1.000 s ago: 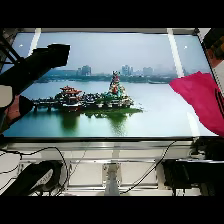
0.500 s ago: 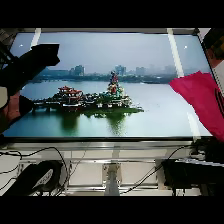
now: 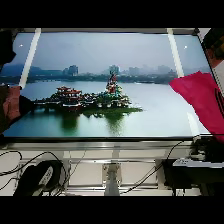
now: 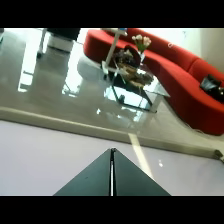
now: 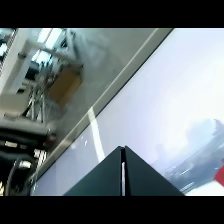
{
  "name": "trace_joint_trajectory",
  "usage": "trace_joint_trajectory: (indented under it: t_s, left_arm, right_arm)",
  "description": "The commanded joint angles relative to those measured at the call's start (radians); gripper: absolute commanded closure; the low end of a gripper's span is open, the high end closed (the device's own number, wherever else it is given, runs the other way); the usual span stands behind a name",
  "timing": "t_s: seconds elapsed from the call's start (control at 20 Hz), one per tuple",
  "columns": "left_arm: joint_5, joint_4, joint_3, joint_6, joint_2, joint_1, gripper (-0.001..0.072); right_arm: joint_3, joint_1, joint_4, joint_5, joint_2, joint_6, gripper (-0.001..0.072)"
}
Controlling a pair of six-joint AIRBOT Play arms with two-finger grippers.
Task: Fold the clothes and pants, and hang the long-sleeved shirts on hangers.
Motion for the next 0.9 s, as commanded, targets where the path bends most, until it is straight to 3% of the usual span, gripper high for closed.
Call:
trace_joint_trajectory:
  t_s: [0.0, 0.3, 0.85]
  left_arm:
    - [0.000, 0.001, 0.000, 0.000, 0.061, 0.021, 0.0695]
    - [0.000, 0.001, 0.000, 0.000, 0.076, 0.021, 0.0694]
    - [0.000, 0.001, 0.000, 0.000, 0.076, 0.021, 0.0695]
  right_arm:
    - [0.002, 0.138, 0.021, -0.009, 0.002, -0.001, 0.0692]
    - [0.002, 0.245, 0.021, -0.008, 0.002, -0.001, 0.0692]
    - [0.002, 0.249, 0.021, -0.009, 0.002, -0.001, 0.0692]
